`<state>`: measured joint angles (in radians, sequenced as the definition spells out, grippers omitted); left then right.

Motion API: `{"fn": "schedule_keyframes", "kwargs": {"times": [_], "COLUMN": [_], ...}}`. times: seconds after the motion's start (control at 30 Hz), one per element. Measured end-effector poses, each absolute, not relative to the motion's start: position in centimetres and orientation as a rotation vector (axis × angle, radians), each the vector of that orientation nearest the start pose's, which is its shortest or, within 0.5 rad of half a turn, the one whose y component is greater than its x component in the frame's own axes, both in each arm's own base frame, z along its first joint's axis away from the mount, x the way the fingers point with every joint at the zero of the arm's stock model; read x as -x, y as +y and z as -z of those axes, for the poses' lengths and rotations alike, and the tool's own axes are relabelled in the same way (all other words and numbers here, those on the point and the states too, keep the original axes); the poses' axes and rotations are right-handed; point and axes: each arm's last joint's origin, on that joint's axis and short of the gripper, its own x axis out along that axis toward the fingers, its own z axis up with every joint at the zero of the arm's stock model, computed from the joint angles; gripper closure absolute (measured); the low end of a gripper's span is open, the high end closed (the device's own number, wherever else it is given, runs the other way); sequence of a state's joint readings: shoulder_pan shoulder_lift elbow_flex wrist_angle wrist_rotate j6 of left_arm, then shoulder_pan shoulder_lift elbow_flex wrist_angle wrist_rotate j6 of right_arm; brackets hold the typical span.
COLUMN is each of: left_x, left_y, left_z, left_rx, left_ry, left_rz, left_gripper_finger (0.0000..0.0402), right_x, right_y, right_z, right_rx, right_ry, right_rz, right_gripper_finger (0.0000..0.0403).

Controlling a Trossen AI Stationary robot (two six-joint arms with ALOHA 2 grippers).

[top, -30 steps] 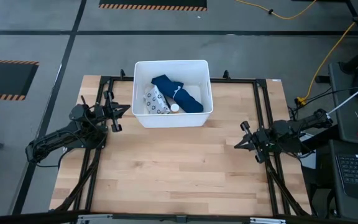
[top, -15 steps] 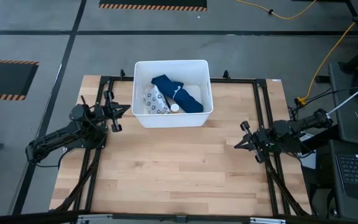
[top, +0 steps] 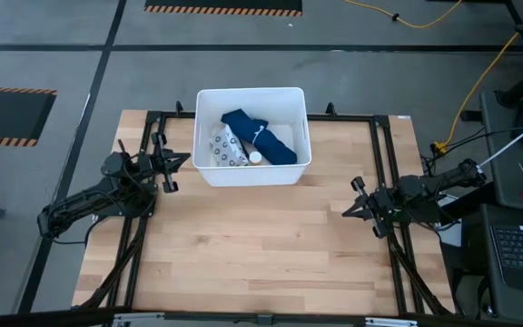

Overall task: Pick & place medical supplies in basket/bin
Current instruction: Return to Home Position

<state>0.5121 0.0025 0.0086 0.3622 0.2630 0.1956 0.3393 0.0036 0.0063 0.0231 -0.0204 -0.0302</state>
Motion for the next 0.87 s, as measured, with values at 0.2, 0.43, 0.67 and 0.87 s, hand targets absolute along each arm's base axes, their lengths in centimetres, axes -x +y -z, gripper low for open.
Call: {"fn": "schedule_keyframes", "kwargs": {"times": [0.2, 0.43, 0.67, 0.87], "left_x": [-8.21, -8.21, -8.21, -8.21], "left_y": [3.75, 3.75, 3.75, 3.75], "left_z": [-20.01, -20.01, -20.01, -20.01], "left_rx": [-0.332, -0.332, -0.332, -0.332], "left_ry": [-0.317, -0.317, -0.317, -0.317], "left_rz": [-0.28, -0.28, -0.28, -0.28], "left_gripper_finger": [0.0396, 0.0392, 0.039, 0.0395], "right_x": [-9.17, -9.17, -9.18, -9.17], "right_y": [3.3, 3.3, 3.3, 3.3], "right_z": [-16.76, -16.76, -16.76, -16.76], "right_rx": [0.026, 0.028, 0.026, 0.026], "right_ry": [-0.031, -0.031, -0.031, -0.031], "right_rz": [-0.359, -0.359, -0.359, -0.359], "right_gripper_finger": [0.0399, 0.0399, 0.0399, 0.0399]}}
